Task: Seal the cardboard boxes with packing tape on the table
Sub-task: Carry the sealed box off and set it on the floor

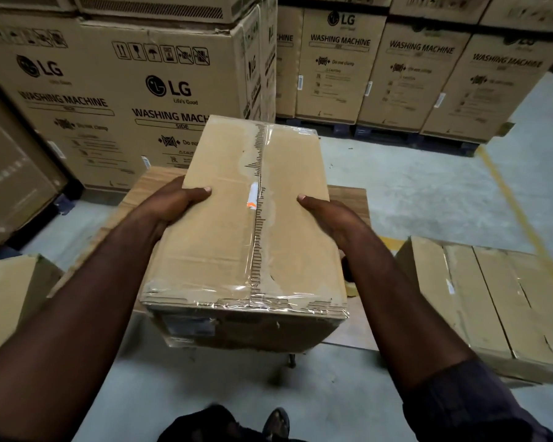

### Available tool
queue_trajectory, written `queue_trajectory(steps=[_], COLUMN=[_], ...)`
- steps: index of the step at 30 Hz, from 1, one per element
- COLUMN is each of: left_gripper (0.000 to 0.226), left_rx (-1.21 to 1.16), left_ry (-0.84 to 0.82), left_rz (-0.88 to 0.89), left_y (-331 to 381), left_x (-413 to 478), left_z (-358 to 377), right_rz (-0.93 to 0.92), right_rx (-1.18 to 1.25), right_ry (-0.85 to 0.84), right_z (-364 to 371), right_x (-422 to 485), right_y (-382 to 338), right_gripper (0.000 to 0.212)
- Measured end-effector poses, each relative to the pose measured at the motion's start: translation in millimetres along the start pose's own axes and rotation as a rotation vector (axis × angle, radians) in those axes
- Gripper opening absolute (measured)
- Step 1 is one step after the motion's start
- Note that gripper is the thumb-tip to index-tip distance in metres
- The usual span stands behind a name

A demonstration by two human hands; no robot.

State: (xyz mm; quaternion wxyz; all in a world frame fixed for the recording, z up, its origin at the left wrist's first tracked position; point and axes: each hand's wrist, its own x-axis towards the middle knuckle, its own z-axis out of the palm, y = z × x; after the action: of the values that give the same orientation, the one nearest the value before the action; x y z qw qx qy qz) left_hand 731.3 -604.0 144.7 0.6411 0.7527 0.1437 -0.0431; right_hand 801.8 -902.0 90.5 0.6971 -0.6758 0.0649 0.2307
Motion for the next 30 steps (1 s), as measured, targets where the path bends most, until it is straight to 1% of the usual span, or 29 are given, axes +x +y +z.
queue_trajectory(steps=[1, 2, 5, 7, 15, 18, 21, 25, 26, 28, 30], left_gripper=[0.019, 0.021, 0.021, 0.024, 0.029, 0.031, 0.035, 0.04, 0.038, 0.028, 0.026], left_rx=[-0.005, -0.009, -0.027, -0.04, -0.045, -0.062, -0.04, -0.047, -0.058, -0.072, -0.08], left_ry=[-0.009, -0.021, -0.038, -0.053, -0.049, -0.046, -0.046, -0.036, -0.049, -0.08, -0.092], left_rz=[0.002, 0.006, 0.021, 0.032, 0.083, 0.089, 0.104, 0.099, 0.097, 0.095, 0.076], left_y=[1, 0, -2, -5, -28, -40, -48, -55, -56, -52, -51], left_x=[-7, -15, -37, -55, -136, -165, -192, -228, -234, -246, -252], left_z=[6, 14, 33, 48, 116, 138, 157, 185, 194, 222, 255], right_rz=[0.005, 0.006, -0.021, -0.026, -0.023, -0.054, -0.067, -0.034, -0.034, -0.034, -0.03], right_rx=[-0.015, -0.024, 0.003, 0.006, -0.07, -0.041, -0.071, -0.065, -0.061, -0.049, -0.026], right_ry=[0.001, 0.007, 0.029, 0.029, 0.065, 0.049, 0.059, 0.087, 0.088, 0.106, 0.12], right_z=[-5, -12, -30, -41, -105, -126, -141, -168, -176, -199, -227], right_x=[-8, -18, -45, -68, -157, -190, -220, -257, -266, -279, -293], right_y=[1, 3, 8, 11, 42, 55, 73, 95, 98, 103, 106], right_gripper=[0.054, 0.053, 0.038, 0.034, 0.043, 0.031, 0.036, 0.045, 0.047, 0.047, 0.042])
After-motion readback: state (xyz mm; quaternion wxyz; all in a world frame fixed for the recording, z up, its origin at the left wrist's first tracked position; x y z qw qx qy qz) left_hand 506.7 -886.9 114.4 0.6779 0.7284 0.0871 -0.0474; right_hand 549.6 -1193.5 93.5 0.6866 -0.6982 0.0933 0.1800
